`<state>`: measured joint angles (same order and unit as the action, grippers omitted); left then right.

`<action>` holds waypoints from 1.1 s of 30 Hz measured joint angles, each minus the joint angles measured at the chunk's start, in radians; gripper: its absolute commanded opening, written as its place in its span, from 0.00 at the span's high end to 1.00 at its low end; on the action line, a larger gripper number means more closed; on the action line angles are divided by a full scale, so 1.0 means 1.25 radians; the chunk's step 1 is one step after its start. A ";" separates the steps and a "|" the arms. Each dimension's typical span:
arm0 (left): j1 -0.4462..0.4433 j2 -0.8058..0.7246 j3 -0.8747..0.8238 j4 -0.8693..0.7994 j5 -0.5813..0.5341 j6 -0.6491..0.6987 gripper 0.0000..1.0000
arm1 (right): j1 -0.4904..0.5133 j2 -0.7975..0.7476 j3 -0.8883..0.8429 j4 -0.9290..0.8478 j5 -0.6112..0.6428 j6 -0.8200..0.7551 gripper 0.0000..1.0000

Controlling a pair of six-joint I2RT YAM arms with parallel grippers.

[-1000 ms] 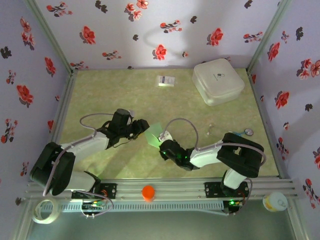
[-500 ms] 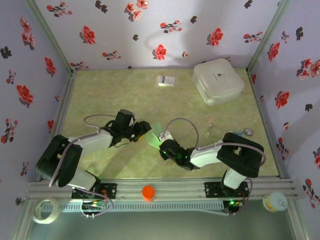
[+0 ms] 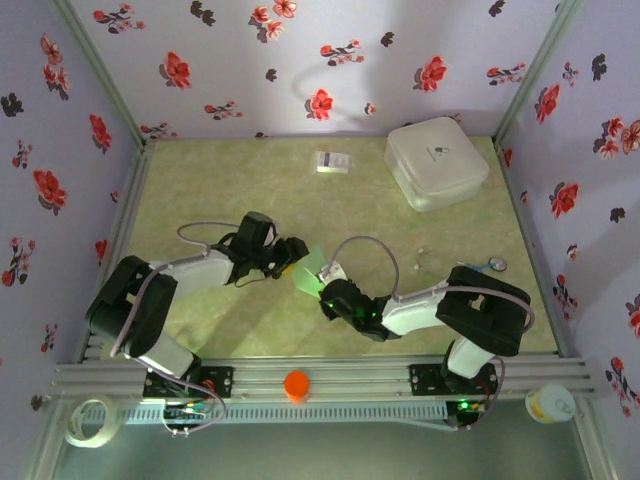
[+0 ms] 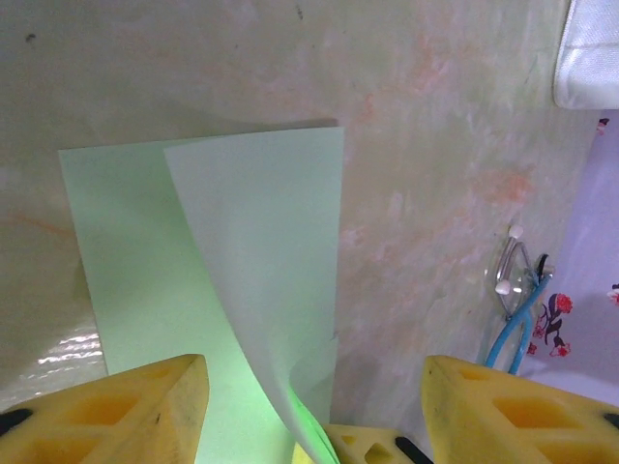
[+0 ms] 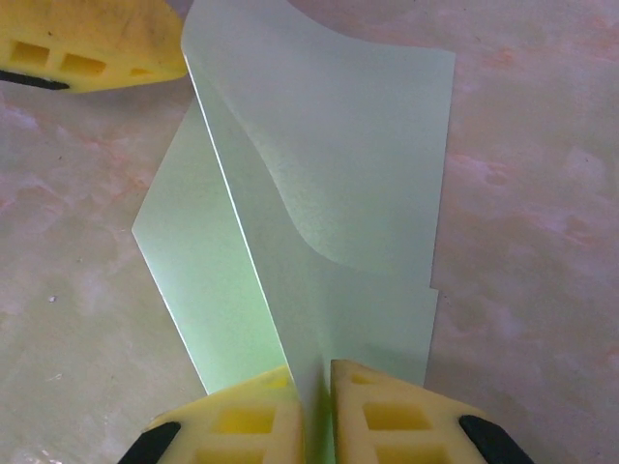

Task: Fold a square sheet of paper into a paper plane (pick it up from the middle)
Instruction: Fourth fold the wing at the center of the table.

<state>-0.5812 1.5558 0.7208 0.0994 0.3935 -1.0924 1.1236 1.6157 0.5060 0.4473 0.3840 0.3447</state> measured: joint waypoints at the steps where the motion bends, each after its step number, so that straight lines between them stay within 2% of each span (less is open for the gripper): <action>1: 0.000 0.002 0.002 -0.005 0.000 0.000 0.42 | 0.000 -0.001 -0.001 0.000 0.000 0.000 0.84; 6: 0.000 0.024 0.017 -0.009 0.005 0.002 0.52 | 0.000 -0.009 -0.004 0.001 -0.001 -0.002 0.82; 12: 0.000 0.027 0.020 -0.009 0.009 0.004 0.74 | 0.000 -0.016 -0.001 -0.017 -0.016 -0.007 0.78; 17: 0.000 0.027 0.020 -0.010 0.012 0.005 0.84 | 0.000 -0.016 0.025 -0.070 -0.018 -0.015 0.76; 23: 0.000 0.027 0.021 -0.018 0.012 0.005 0.92 | 0.000 -0.016 0.059 -0.122 -0.018 -0.018 0.74; 33: 0.000 0.026 0.023 -0.021 0.012 0.005 0.95 | 0.000 -0.013 0.106 -0.209 -0.018 -0.024 0.76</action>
<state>-0.5812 1.5883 0.7498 0.0731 0.4084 -1.0855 1.1236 1.5997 0.6380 0.1864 0.3618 0.3141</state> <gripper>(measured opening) 0.060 0.249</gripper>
